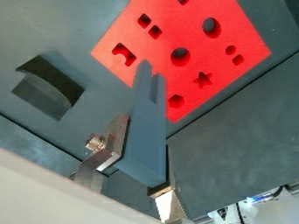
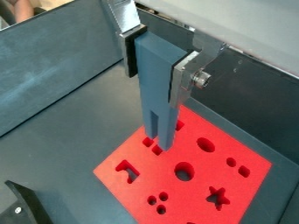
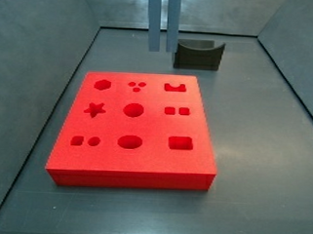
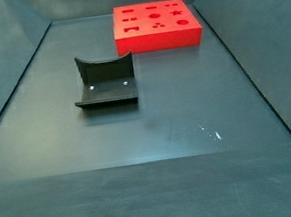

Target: Insert the double-square object.

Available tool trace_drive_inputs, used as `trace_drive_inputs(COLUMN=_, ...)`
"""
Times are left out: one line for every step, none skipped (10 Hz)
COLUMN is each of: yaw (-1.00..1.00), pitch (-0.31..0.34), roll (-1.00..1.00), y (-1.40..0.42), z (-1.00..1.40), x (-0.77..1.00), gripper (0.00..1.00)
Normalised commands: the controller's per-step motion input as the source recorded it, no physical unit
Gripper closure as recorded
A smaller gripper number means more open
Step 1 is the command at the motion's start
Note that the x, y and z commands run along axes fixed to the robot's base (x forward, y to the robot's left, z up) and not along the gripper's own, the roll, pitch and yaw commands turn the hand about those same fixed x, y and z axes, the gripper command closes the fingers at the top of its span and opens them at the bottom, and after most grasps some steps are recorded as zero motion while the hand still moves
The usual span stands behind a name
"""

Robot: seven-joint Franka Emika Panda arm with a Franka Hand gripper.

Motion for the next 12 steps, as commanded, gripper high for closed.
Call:
trace_drive_inputs(yaw=0.00, pitch=0.011, roll=0.00, y=0.02, z=0.00, x=0.04, gripper=1.00)
trace_drive_inputs(yaw=0.03, pitch=0.090, roll=0.10, y=0.00, z=0.00, x=0.31, gripper=1.00)
trace_drive_inputs(yaw=0.06, pitch=0.000, roll=0.11, y=-0.02, z=-0.35, x=0.87, gripper=1.00)
trace_drive_inputs(yaw=0.05, pitch=-0.046, roll=-0.02, y=0.00, z=-0.42, x=1.00, gripper=1.00)
trace_drive_inputs(yaw=0.06, pitch=-0.140, roll=-0.04, y=0.00, z=-0.51, x=0.89, gripper=1.00)
trace_drive_inputs(yaw=0.29, pitch=-0.123, roll=0.00, y=0.00, z=-0.51, x=0.63, gripper=1.00)
trace_drive_inputs(yaw=0.39, pitch=-0.037, roll=0.10, y=-0.04, z=-0.52, x=0.50, gripper=1.00)
trace_drive_inputs(yaw=0.45, pitch=0.000, roll=0.36, y=-0.13, z=-0.44, x=0.38, gripper=1.00)
trace_drive_inputs(yaw=0.42, pitch=0.029, roll=0.42, y=-0.18, z=-0.33, x=0.30, gripper=1.00)
trace_drive_inputs(yaw=0.22, pitch=0.179, roll=0.42, y=-0.31, z=-0.01, x=0.33, gripper=1.00)
trace_drive_inputs(yaw=0.01, pitch=0.299, roll=0.30, y=-0.31, z=0.05, x=0.38, gripper=1.00)
trace_drive_inputs(yaw=0.00, pitch=0.004, roll=0.00, y=0.00, z=0.00, x=0.00, gripper=1.00)
